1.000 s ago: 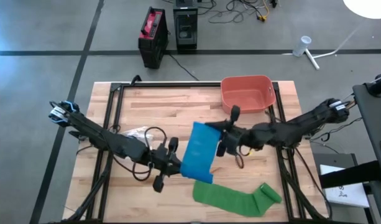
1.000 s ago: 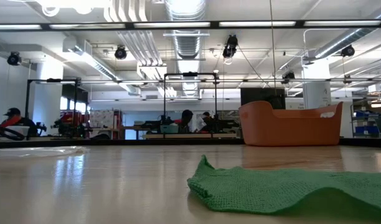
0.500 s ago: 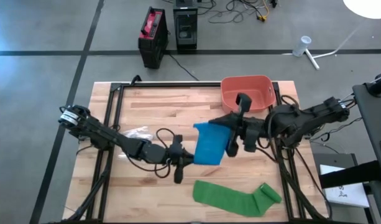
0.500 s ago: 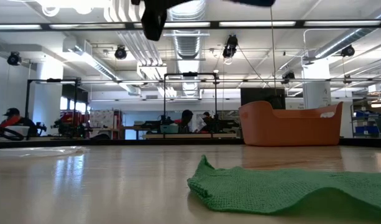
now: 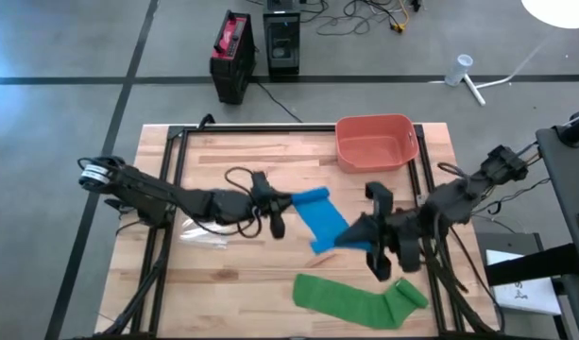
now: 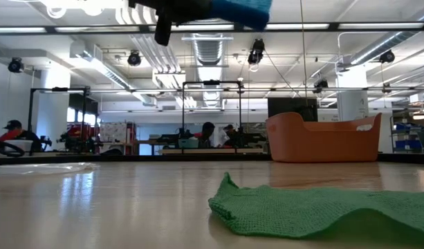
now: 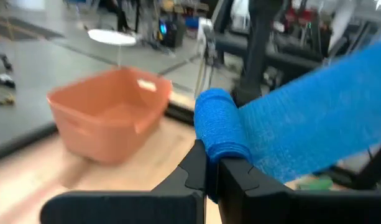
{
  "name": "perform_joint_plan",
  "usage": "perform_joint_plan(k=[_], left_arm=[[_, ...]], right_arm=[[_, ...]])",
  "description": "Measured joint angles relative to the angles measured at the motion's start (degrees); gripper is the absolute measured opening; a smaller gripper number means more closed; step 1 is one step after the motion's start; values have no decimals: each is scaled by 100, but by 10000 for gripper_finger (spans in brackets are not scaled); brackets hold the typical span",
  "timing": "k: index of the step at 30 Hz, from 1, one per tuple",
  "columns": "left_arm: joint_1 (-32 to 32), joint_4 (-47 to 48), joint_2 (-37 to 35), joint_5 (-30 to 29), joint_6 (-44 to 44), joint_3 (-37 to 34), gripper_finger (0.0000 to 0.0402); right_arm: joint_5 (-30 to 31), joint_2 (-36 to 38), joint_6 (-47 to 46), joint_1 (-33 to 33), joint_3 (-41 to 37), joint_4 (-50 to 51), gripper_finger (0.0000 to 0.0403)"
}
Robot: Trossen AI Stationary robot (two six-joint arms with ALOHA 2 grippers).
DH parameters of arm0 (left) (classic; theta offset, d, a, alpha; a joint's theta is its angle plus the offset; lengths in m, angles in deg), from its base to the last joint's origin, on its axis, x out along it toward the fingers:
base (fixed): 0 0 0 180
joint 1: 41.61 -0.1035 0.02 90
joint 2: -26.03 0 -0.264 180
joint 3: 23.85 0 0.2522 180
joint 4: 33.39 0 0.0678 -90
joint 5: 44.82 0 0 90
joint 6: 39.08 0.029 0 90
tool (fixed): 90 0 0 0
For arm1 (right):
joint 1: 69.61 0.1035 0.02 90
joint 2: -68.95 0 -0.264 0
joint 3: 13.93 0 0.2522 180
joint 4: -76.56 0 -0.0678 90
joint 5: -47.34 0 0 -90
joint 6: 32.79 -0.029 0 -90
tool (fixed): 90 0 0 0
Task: Roll bandage
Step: Roll the blue bandage
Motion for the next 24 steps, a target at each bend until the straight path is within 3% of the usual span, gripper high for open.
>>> perform_joint_plan(k=[6,16,24], left_arm=[[-425,-294,-565,463,194,53,5],[-638,-766,-1362,2306,-444,71,5],[-555,-835,-1573,2552,-634,73,5]], right_arm=[[-1,-350,-40,251,-11,291,0],[2,-1237,-4,255,-13,537,0],[42,-1592,-299,20,-15,500,0]])
